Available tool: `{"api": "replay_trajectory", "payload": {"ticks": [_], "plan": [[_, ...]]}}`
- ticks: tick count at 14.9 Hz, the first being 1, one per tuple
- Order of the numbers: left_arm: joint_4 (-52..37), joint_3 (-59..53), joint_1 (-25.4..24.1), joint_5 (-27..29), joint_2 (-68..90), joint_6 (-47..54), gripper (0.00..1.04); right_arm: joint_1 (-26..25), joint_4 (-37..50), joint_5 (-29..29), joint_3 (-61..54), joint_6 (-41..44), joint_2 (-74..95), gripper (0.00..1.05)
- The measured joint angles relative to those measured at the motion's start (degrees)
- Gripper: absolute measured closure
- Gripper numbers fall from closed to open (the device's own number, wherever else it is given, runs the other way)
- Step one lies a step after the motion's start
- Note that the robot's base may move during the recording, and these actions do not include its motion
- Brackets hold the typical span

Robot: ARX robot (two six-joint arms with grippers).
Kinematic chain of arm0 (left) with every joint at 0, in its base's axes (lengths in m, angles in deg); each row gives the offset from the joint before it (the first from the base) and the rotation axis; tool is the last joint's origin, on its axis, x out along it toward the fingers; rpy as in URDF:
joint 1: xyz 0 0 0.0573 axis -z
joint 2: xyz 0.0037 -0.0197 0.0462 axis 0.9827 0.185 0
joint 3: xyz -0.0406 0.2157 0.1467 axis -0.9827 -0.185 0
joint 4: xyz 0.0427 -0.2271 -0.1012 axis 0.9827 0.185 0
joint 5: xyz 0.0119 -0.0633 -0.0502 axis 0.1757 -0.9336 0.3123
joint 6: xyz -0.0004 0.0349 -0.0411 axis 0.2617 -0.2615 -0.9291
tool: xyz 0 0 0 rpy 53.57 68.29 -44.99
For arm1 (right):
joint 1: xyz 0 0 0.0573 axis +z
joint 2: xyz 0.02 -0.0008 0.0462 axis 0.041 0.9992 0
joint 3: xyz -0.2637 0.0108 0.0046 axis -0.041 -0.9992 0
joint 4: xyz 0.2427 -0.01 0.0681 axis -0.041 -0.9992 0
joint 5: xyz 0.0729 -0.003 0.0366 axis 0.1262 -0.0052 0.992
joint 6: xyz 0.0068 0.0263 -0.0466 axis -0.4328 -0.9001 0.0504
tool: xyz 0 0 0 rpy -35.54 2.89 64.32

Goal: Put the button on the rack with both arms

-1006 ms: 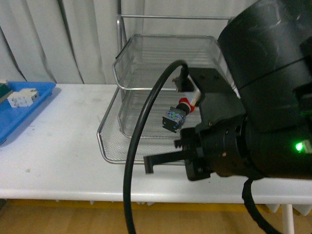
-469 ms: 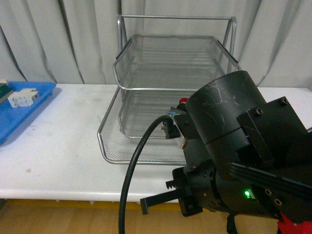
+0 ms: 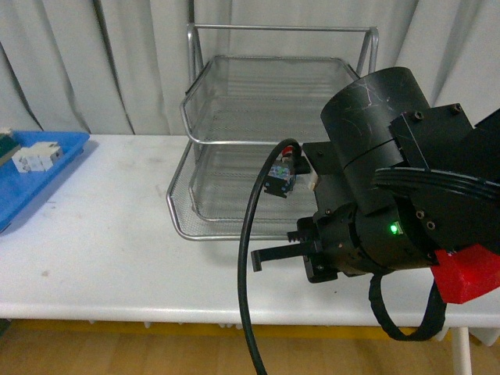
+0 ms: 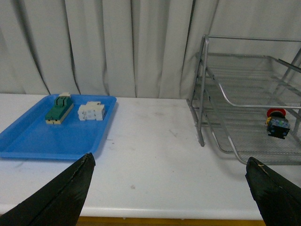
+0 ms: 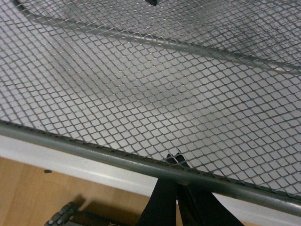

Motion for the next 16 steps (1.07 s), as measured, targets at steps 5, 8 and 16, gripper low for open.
{"api": "replay_trajectory", "payload": {"ticks": [5, 8, 16], "plan": [[0.0, 0.0, 0.0, 0.0, 0.0, 0.0, 0.07, -2.7, -1.4, -0.7, 6.8, 1.9, 4.4, 1.03], [0.0, 0.0, 0.0, 0.0, 0.0, 0.0, 0.07, -4.9, -2.4, -1.4, 11.4, 4.0, 6.1, 1.03], [0.0, 0.0, 0.0, 0.0, 0.0, 0.0, 0.07, -9.1, -4.6, -2.0, 17.6, 5.8, 10.2, 1.03]]}}
